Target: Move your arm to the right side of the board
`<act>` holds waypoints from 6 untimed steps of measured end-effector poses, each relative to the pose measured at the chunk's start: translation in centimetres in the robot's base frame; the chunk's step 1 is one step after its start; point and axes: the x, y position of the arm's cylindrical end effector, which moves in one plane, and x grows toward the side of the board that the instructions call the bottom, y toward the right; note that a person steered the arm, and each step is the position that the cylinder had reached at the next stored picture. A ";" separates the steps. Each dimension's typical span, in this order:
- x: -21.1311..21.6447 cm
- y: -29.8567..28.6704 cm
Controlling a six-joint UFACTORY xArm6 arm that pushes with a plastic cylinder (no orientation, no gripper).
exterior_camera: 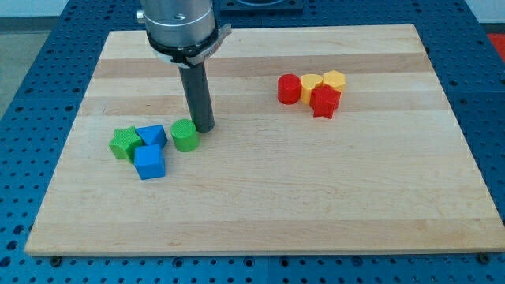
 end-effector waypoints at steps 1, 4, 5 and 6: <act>0.9 -1.0; 1.3 0.3; 1.2 10.8; 1.3 23.9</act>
